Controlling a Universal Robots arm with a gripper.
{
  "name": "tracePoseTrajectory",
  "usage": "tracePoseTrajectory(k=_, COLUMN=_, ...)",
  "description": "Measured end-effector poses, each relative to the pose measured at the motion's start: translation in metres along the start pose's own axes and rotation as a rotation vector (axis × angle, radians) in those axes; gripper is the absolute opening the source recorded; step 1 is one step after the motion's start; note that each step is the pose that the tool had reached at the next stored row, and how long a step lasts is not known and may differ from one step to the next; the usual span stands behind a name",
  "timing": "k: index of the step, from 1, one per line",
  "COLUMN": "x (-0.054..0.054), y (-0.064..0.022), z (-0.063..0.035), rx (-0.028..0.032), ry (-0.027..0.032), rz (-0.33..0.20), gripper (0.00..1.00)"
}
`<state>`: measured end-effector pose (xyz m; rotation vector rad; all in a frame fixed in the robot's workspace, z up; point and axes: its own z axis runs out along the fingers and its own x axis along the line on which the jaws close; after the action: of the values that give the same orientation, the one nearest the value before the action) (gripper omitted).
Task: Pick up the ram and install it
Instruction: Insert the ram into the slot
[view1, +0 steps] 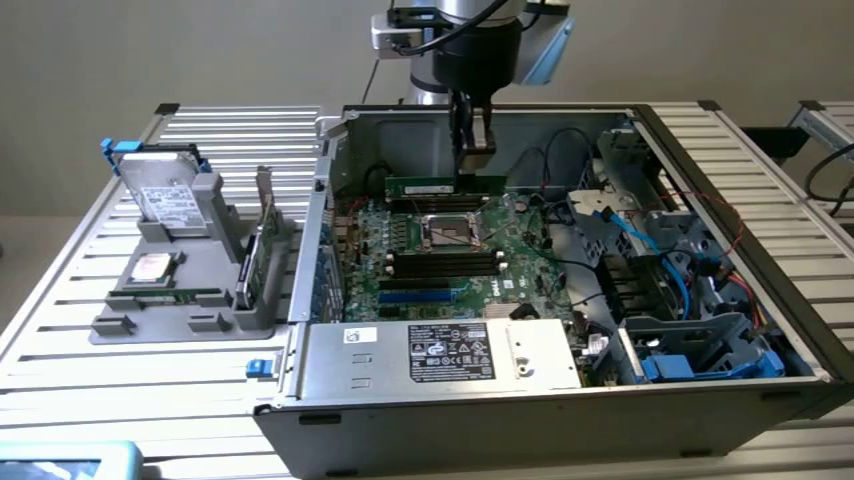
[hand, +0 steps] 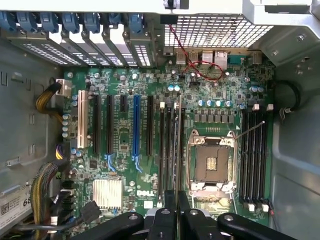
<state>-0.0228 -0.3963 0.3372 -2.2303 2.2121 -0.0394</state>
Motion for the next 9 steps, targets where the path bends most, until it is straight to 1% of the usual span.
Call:
tracePoseTrajectory(k=3, x=0.0, y=0.0001, z=0.0028, rx=0.0, ry=0.0, rz=0.0, gripper=0.13)
tracePoseTrajectory(k=9, x=0.0, y=-0.0002, z=0.0117, rx=0.0, ry=-0.0001, rz=0.0, gripper=0.13)
